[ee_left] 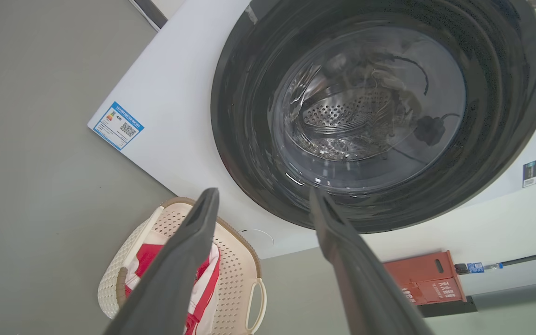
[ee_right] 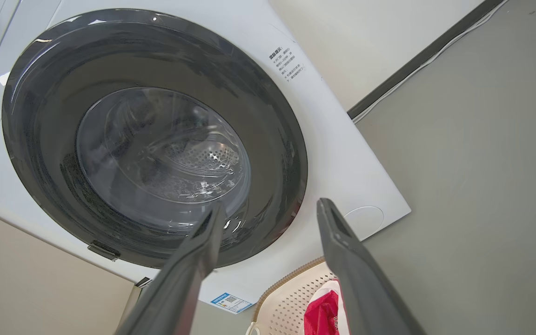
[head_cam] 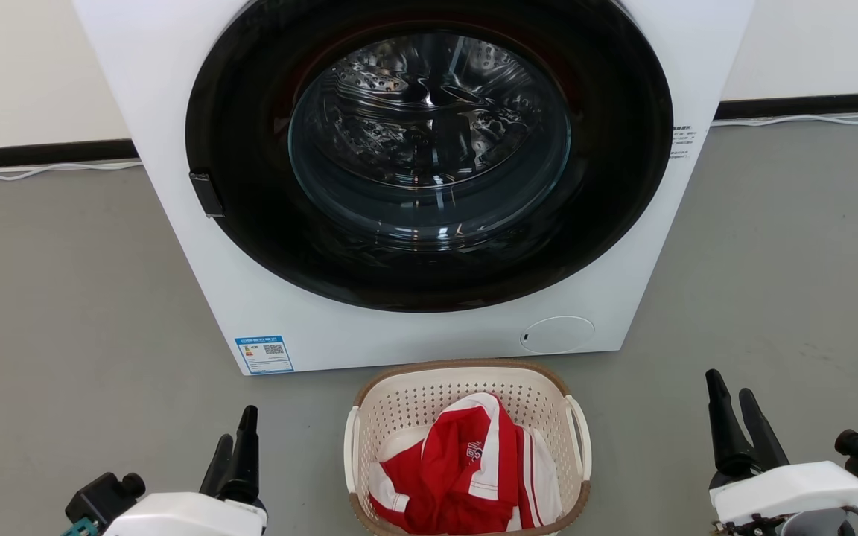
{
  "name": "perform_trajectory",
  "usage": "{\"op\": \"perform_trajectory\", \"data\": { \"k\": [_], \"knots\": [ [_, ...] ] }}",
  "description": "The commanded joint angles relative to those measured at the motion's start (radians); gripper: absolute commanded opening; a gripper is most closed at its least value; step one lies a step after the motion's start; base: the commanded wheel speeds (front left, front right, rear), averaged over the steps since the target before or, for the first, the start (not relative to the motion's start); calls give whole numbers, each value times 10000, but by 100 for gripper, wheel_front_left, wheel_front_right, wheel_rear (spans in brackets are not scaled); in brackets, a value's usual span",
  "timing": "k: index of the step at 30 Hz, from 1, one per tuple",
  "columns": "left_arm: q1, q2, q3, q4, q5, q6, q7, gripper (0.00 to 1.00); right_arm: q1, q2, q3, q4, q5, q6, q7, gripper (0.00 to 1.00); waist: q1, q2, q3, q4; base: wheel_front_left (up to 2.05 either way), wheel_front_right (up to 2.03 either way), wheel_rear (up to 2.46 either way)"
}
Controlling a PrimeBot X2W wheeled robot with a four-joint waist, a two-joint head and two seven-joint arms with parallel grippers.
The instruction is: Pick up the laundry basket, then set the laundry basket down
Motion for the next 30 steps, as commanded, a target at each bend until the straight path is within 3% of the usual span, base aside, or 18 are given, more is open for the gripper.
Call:
{"op": "perform_trajectory", "data": {
  "k": [1, 30],
  "knots": [
    [-411, 82, 91, -329, 354, 106, -149, 100, -333, -169, 184, -337, -397, 42, -164, 100, 0, 0, 1, -1, 0, 0, 0],
    [-353, 126, -302, -553, 3836, 681, -1013, 100, -422, -309, 483, 282, -4152, 59, -1015, 100, -1, 0, 22, 10, 0, 0, 0]
  ]
}}
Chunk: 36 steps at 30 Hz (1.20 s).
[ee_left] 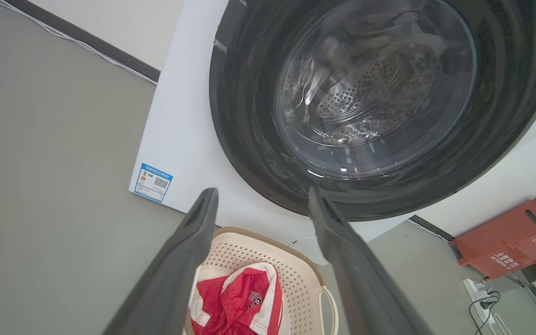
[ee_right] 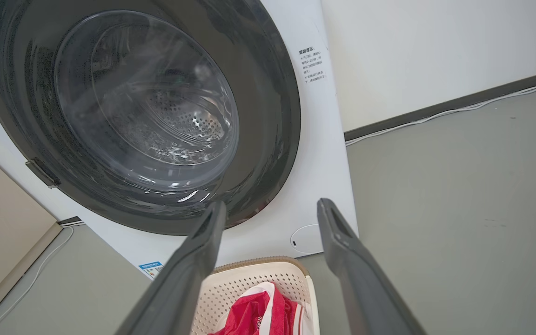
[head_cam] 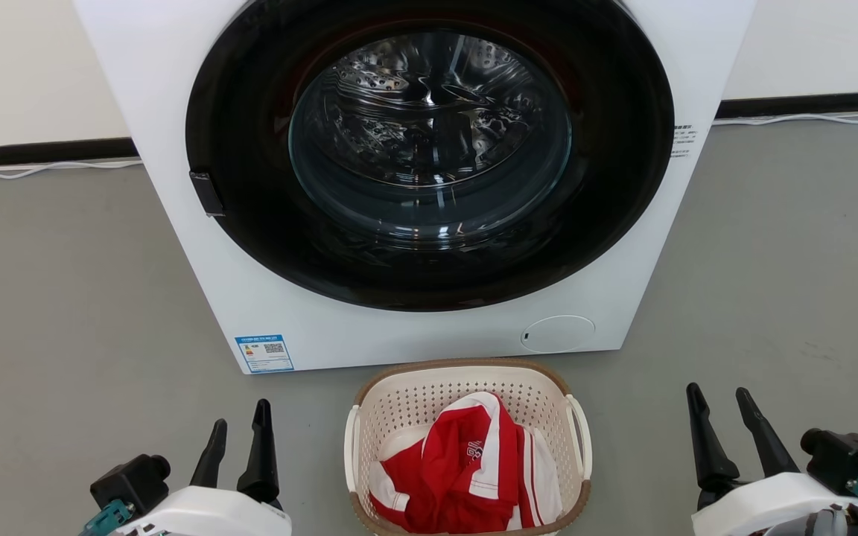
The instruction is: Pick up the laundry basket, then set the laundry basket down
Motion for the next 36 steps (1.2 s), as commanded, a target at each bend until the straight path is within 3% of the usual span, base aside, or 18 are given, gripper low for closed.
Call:
{"op": "perform_trajectory", "data": {
  "k": [1, 28, 36],
  "knots": [
    [-355, 91, 153, -306, 371, 77, -178, 100, -412, -64, 170, -156, -405, 56, -212, 100, 0, 0, 9, 1, 0, 0, 0],
    [-413, 132, -163, -395, 3256, 515, -983, 100, -529, -165, 228, 251, -3593, 73, -1004, 100, -1, 0, 71, -5, 0, 0, 0],
    [-379, 133, -164, -366, 3304, 529, -1000, 100, -543, -142, 110, 283, -3661, 73, -1021, 100, -1, 0, 51, -10, 0, 0, 0]
  ]
}}
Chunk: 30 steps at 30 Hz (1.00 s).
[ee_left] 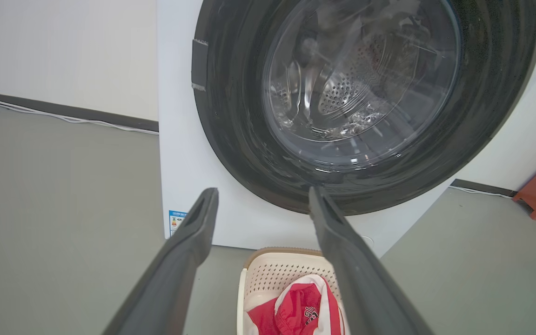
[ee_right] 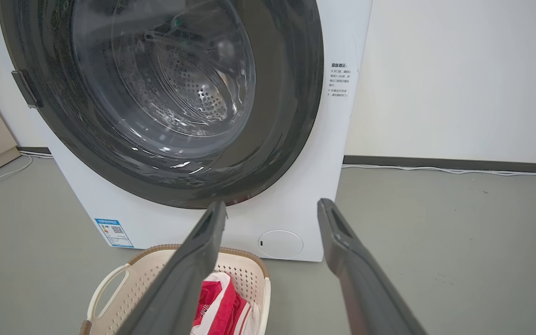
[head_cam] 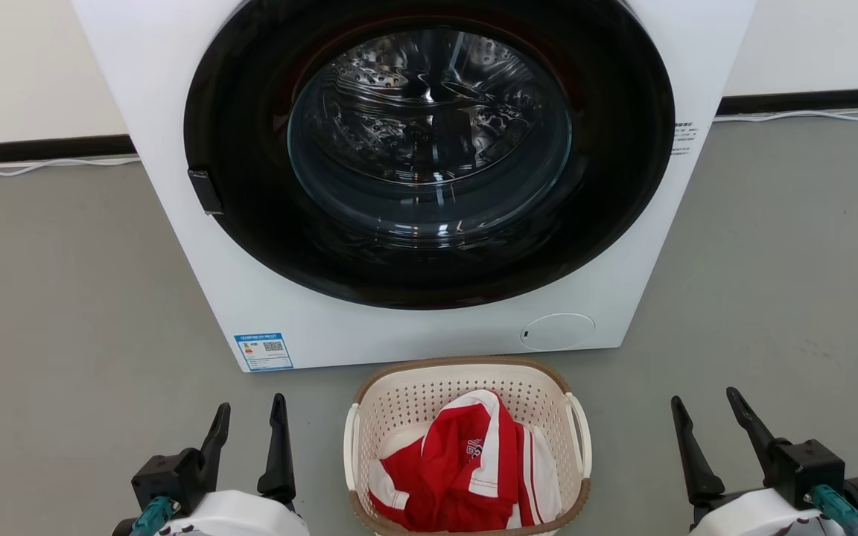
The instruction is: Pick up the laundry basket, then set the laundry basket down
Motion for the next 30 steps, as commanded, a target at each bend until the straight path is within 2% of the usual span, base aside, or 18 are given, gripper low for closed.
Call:
{"op": "perform_trajectory", "data": {
  "k": [1, 12, 18, 23, 30],
  "knots": [
    [-372, 93, 260, -265, 117, 82, -107, 100, -505, -108, 184, -206, -92, 63, -137, 100, 0, 0, -12, -6, 0, 0, 0],
    [-386, 93, 170, -275, 87, 143, -107, 100, -538, -100, 184, -202, -56, 63, -137, 100, 0, 0, 46, 6, 0, 0, 0],
    [-564, 93, 115, -344, 104, 172, -107, 100, -727, -95, 220, -408, 28, 63, -137, 100, 0, 0, 418, 35, 0, 0, 0],
    [-921, 93, 7, -357, 131, 202, -107, 100, -1013, -118, 214, -526, 93, 63, -137, 100, 0, 0, 1017, 99, 0, 0, 0],
    [-1957, 93, -216, -181, 142, 307, -107, 100, -1857, -212, 133, -458, 76, 63, -137, 100, 0, 0, 2405, 232, 0, 0, 0]
  ]
}}
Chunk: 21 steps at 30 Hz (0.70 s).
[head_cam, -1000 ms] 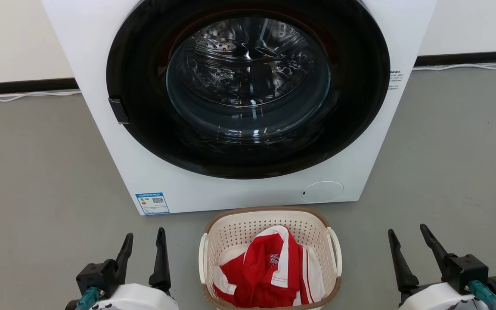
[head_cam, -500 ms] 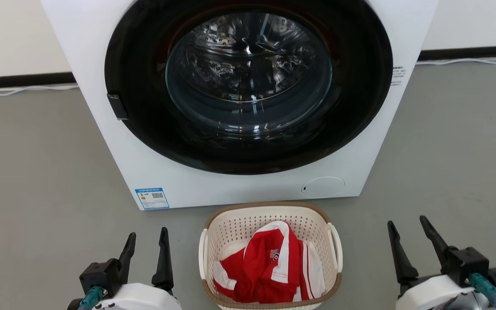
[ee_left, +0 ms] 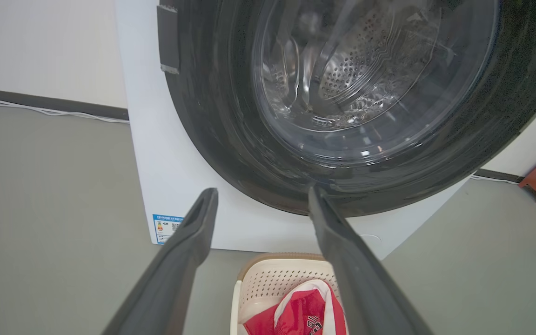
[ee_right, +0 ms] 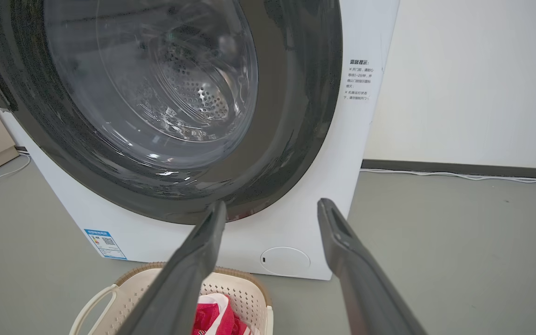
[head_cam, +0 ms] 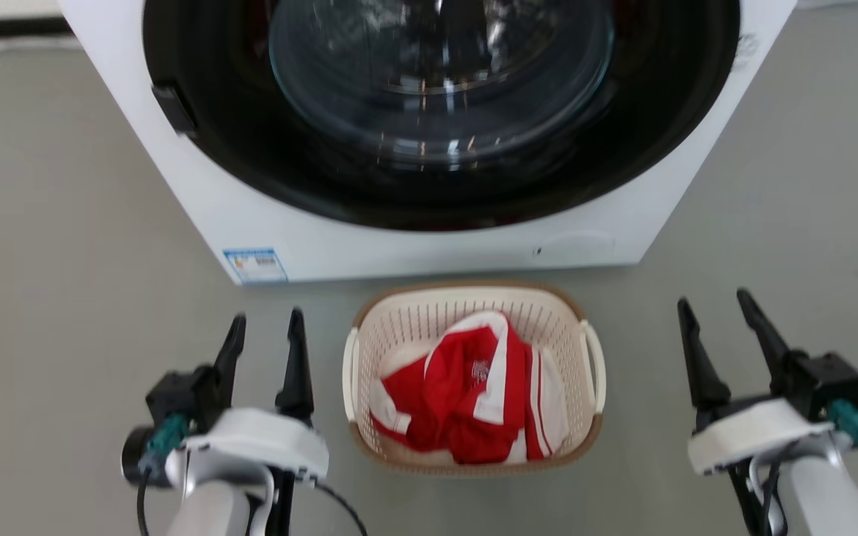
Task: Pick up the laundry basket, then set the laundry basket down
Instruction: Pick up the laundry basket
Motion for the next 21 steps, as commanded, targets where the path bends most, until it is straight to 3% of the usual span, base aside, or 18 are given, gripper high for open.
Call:
{"op": "perform_trajectory", "data": {
  "k": [1, 21],
  "knots": [
    [-649, 95, 230, -115, 101, 72, -105, 100, -485, -148, 202, -176, 3, 63, -136, 100, 0, 0, 778, 106, 0, 0, 0],
    [-5022, 95, -1843, 3698, -897, 331, -105, 100, -3756, -721, 836, 2722, 174, 63, -136, 100, 0, 0, 4850, 428, 0, 0, 0]
  ]
}}
